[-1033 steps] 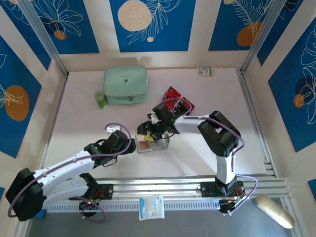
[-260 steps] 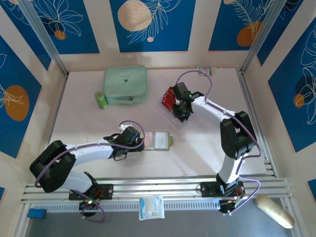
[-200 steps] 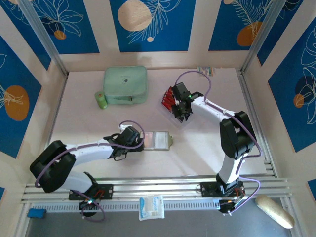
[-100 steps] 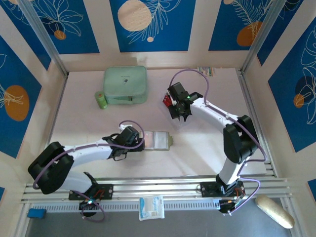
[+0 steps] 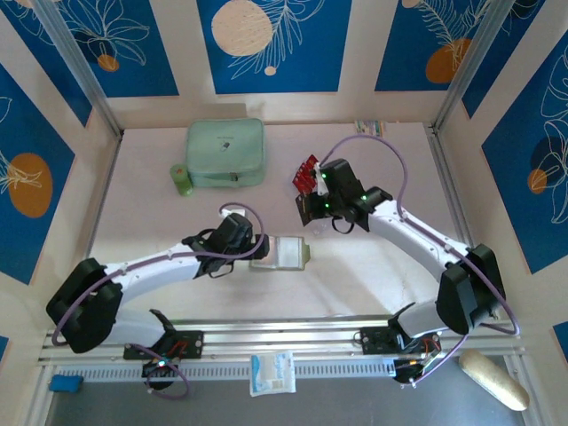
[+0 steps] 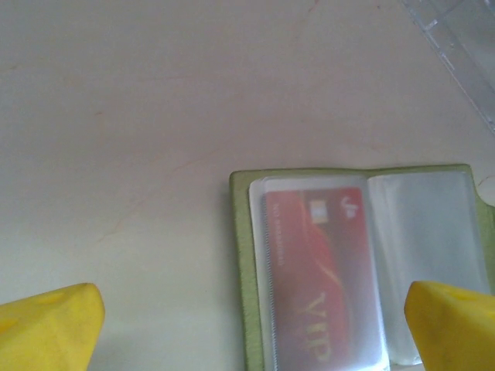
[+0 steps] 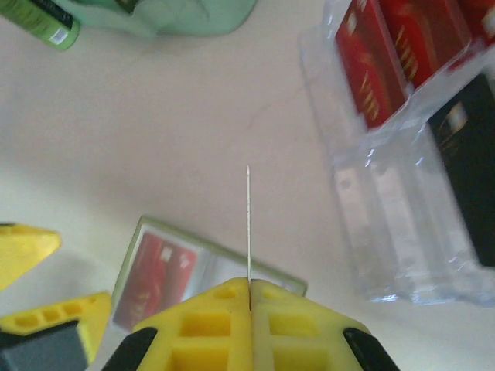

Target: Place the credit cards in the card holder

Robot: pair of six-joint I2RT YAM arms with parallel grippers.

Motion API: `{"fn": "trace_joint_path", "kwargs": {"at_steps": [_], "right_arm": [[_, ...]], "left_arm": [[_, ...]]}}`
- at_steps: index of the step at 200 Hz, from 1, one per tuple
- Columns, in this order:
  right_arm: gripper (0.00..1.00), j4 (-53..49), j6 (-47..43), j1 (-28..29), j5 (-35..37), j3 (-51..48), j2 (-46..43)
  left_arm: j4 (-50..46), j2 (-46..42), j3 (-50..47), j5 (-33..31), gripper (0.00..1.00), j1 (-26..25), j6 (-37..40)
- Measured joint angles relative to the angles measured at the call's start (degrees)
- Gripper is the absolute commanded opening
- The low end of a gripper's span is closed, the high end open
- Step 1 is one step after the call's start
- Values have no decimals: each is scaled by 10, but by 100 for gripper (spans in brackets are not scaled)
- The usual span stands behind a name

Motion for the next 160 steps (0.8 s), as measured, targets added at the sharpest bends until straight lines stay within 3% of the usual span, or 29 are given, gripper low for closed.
{"fn": "trace_joint_path", "kwargs": {"at_steps": [34, 78, 160], "right_arm": [[0, 122, 101, -8, -70, -131, -22], [0, 280, 202, -6, -106, -256, -30], [0, 428, 269, 31, -110, -287, 3]], "left_arm": [[-3, 39, 6, 0, 100, 0, 15], [-13, 68, 6, -5, 100, 0, 28], [-13, 70, -9, -19, 100, 0, 28]]}}
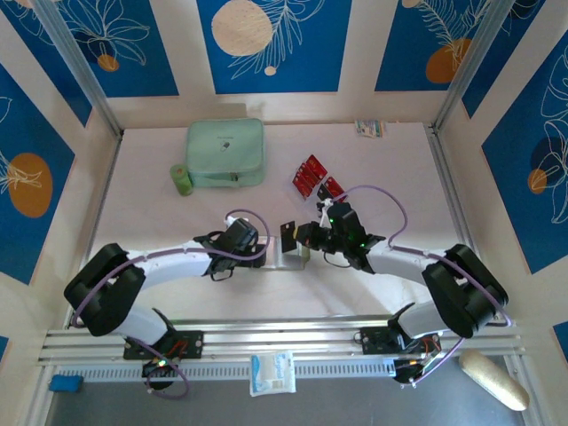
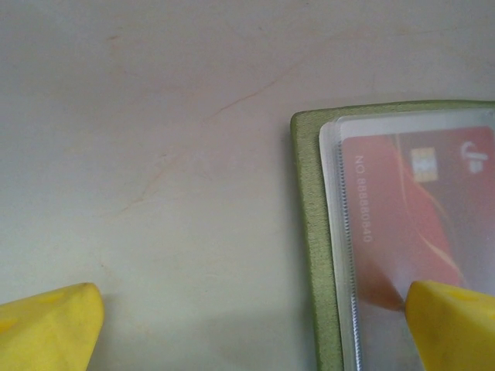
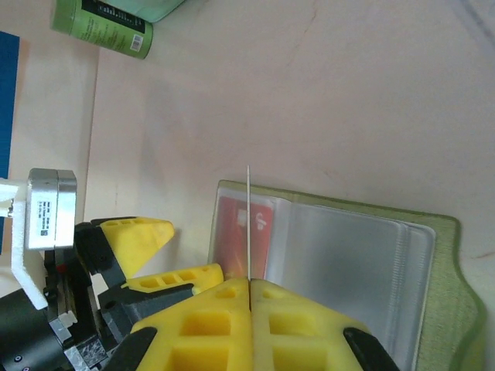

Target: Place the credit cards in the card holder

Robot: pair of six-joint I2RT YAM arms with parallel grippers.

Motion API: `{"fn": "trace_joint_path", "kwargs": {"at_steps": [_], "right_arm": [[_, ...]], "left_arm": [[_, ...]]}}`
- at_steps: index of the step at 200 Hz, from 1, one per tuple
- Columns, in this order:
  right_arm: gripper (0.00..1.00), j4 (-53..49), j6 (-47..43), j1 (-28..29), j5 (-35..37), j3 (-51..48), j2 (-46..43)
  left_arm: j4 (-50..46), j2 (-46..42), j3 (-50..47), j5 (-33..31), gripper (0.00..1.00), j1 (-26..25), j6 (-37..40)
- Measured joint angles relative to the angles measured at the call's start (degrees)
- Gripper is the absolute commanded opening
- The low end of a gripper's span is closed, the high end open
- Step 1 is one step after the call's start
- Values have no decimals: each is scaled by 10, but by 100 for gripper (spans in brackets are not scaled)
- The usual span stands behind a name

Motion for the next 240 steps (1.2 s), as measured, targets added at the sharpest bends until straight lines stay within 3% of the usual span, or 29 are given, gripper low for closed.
{"fn": "trace_joint_path", "kwargs": {"at_steps": [240], "right_arm": [[0, 129, 53, 56, 57, -28, 90]], "left_arm": [[14, -5, -24, -5, 100, 0, -5]]}}
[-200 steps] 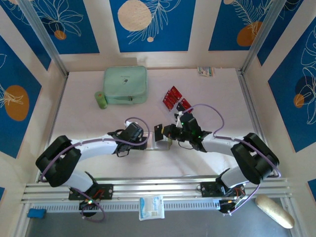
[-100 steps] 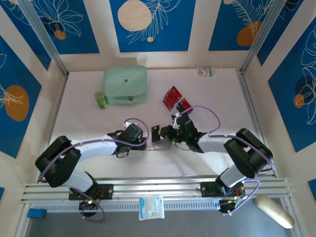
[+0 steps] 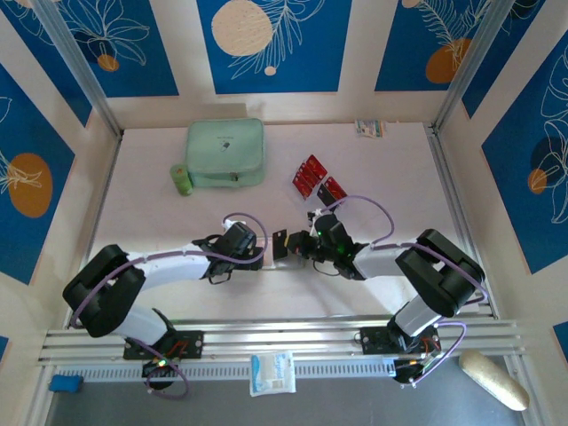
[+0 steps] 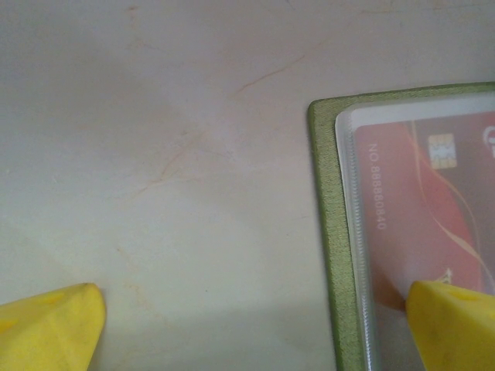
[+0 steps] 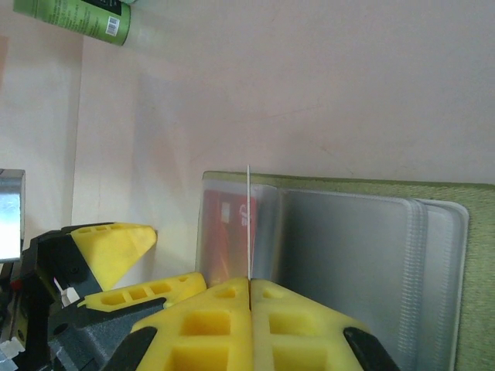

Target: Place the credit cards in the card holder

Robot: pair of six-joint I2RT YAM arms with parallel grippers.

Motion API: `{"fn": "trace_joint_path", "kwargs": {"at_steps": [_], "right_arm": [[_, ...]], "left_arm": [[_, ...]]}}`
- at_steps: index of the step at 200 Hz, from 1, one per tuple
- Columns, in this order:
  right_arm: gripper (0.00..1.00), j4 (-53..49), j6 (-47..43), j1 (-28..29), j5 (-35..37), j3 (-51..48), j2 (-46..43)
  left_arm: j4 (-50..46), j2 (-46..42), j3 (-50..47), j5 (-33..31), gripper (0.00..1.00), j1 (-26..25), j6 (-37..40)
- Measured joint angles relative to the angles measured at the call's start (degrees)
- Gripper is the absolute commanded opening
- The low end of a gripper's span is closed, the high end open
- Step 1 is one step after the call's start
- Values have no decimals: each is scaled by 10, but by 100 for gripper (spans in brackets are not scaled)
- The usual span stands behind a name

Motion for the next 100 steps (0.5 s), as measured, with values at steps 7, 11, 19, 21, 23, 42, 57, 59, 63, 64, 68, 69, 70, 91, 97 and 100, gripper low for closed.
{"fn": "trace_joint_path", "kwargs": {"at_steps": [7, 11, 19, 21, 23, 42, 57, 59, 63, 64, 68, 69, 70, 91, 97, 100], "right_arm": [[0, 2, 2, 0, 1, -1, 1], [0, 3, 2, 0, 2, -2, 1], [0, 6, 5, 0, 2, -3, 4], [0, 6, 6, 0, 2, -3, 5], [0, 7, 6, 0, 2, -3, 5], [0, 18, 14, 1, 4, -5, 14], [0, 26, 21, 1, 4, -7, 18], [0, 27, 21, 1, 4, -7, 19], [0, 30, 23, 1, 4, -7, 20], [0, 31, 24, 1, 4, -7, 21], [0, 34, 25, 1, 4, -7, 22], [0, 35, 26, 1, 4, -7, 23], [0, 35, 27, 1, 4, -7, 23], [0, 51, 36, 1, 4, -8, 31], [0, 55, 38, 1, 4, -10, 33], [0, 57, 40, 1, 4, -10, 33]], "left_arm": [[0, 0, 0, 0, 100, 0, 0], [1, 0, 0, 0, 100, 0, 0], [1, 0, -1, 0, 100, 0, 0], [2, 0, -1, 0, 100, 0, 0], [2, 0, -1, 0, 100, 0, 0], [2, 0, -2, -1, 100, 0, 0], [3, -1, -3, -1, 100, 0, 0], [3, -1, -3, -1, 100, 0, 0], [3, -1, -3, -1, 100, 0, 0], [3, -1, -3, -1, 100, 0, 0], [4, -1, -3, -1, 100, 0, 0], [4, -1, -3, -1, 100, 0, 0], [4, -1, -3, -1, 100, 0, 0], [5, -2, -4, -1, 100, 0, 0], [5, -2, -4, -1, 100, 0, 0], [5, -2, -4, -1, 100, 0, 0]]}}
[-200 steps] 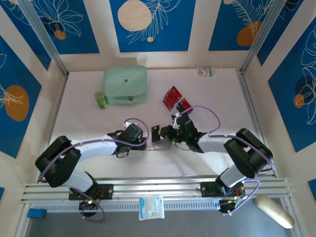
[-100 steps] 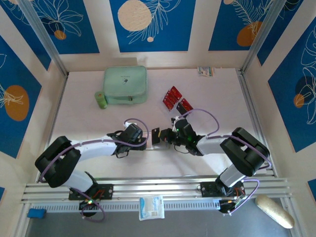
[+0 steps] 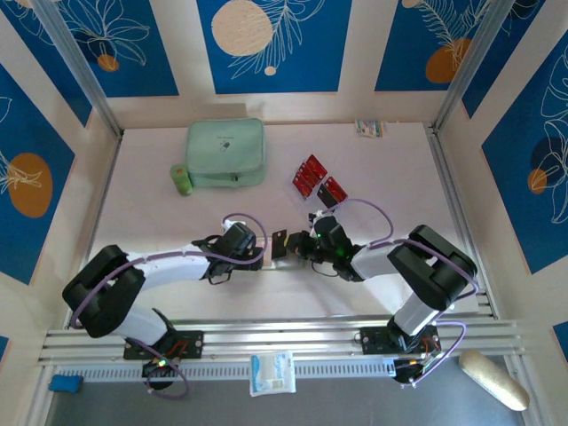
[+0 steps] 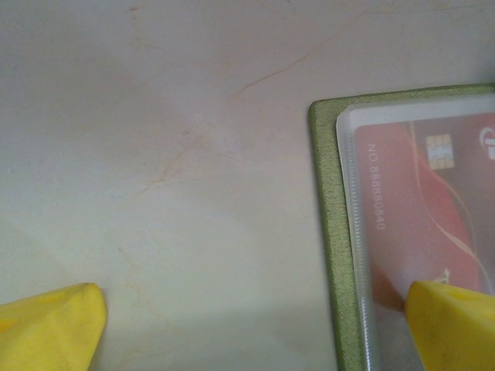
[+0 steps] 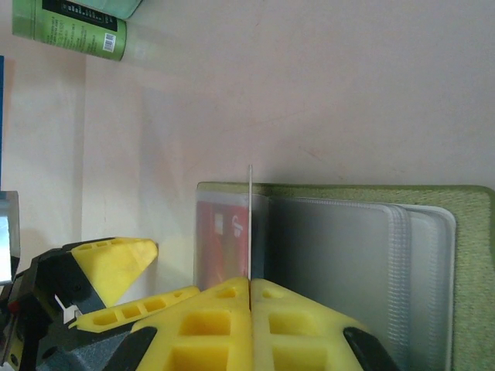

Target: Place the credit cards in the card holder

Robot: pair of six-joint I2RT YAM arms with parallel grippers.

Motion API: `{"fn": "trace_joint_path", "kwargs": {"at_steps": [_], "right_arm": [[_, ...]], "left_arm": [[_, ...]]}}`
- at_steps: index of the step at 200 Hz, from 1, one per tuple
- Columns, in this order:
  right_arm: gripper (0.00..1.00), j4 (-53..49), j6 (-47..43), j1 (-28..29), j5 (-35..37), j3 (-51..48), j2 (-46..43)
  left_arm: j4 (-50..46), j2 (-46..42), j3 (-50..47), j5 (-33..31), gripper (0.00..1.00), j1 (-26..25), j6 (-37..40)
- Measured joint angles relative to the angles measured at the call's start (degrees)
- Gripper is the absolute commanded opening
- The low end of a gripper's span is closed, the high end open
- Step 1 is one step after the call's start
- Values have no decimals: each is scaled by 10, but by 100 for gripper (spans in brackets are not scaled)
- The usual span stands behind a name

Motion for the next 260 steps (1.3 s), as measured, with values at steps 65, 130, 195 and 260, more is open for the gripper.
{"fn": "trace_joint_path", "kwargs": {"at_steps": [65, 130, 195, 260], "right_arm": [[0, 10, 11, 3, 0, -3, 4], [0, 10, 11, 19, 19, -14, 4], [0, 5, 11, 33, 40, -26, 0], [0, -26, 11, 47, 65, -33, -30]], "left_arm": [[0, 0, -1, 0, 100, 0, 0], [2, 0, -2, 0, 100, 0, 0], [2, 0, -2, 0, 100, 0, 0], [3, -3, -3, 0, 100, 0, 0]]}}
